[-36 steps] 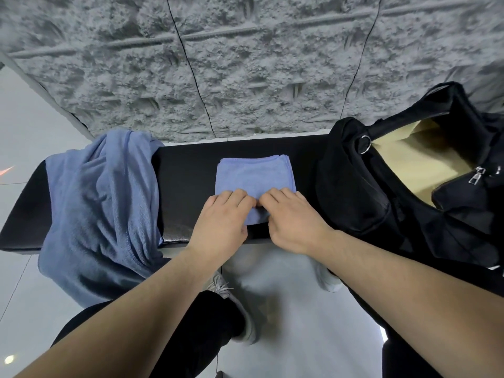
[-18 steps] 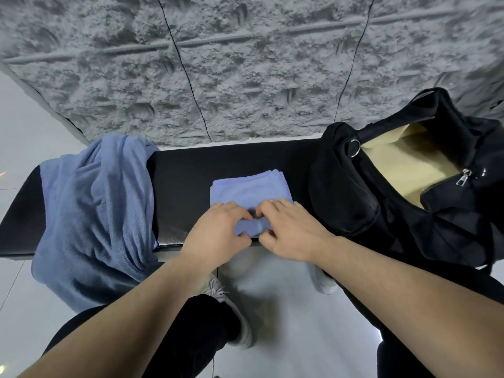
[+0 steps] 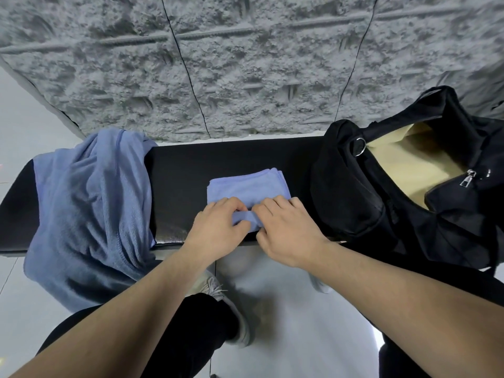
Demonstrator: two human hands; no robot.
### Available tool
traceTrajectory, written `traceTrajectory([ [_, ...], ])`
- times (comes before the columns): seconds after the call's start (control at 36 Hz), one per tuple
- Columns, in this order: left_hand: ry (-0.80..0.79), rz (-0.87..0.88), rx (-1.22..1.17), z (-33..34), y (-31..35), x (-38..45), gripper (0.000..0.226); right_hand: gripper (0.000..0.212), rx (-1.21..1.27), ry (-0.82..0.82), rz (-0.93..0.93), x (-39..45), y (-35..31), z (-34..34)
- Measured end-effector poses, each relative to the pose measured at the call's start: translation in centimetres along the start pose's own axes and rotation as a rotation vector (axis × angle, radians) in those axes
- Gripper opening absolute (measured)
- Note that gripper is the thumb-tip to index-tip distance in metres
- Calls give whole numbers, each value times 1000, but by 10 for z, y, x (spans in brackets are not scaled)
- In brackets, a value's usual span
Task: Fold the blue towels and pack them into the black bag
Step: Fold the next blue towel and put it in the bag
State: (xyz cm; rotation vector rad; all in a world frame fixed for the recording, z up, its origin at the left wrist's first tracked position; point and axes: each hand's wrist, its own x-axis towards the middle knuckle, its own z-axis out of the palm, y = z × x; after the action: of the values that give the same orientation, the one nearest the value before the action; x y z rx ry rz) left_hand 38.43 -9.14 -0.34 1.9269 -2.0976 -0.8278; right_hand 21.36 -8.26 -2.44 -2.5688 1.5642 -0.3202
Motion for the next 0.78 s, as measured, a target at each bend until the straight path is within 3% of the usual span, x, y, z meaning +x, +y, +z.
traceTrajectory([
  [0.08,86,95,216,4,-1,-5,27,31,-5,41,1,4,-3,1],
  [0.17,135,173,250,4,-1,-8,42,37,-17,-22,6,8,-5,0],
  [0.31,265,312,363,1,-4,-12,28,53,8,-135,10,13,-6,-4],
  [0.47,208,347,439,-4,-7,-11,33,54,40,-139,7,17,-5,-5],
  [0.61,152,279,377,-8,0,-9,32,23,123,-133,48,16,1,-4],
  [0.78,85,219,375,-9,4,-3,15,36,51,-41,48,9,3,-3],
])
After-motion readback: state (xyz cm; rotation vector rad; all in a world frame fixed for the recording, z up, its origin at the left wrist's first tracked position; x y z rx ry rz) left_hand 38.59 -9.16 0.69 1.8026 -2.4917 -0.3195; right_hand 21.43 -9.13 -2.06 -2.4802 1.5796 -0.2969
